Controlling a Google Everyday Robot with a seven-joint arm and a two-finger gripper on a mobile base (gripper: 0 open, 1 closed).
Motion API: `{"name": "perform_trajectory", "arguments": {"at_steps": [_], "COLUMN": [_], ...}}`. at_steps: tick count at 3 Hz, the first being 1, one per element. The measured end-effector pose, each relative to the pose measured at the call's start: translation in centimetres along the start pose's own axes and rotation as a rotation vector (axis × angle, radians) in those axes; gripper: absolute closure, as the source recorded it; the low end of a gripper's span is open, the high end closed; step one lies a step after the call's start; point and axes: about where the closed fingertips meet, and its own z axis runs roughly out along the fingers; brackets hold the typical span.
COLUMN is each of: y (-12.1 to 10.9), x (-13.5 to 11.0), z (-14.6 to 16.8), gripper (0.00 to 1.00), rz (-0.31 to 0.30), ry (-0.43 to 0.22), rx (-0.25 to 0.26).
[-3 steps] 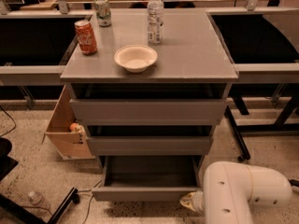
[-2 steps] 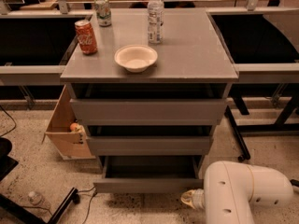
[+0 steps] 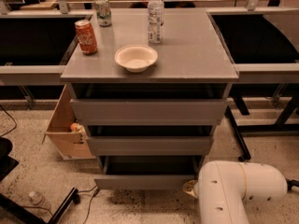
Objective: Close bottom drawer
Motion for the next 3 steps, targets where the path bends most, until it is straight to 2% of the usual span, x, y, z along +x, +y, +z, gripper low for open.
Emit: {"name": "perform_trajectory", "arguments": {"at_steps": [3], "y": [-3.1], "x": [-0.5], "z": [-0.2], "gripper": [1.0], "rz": [-0.027], "ry": [-0.014], "rx": [0.032]}}
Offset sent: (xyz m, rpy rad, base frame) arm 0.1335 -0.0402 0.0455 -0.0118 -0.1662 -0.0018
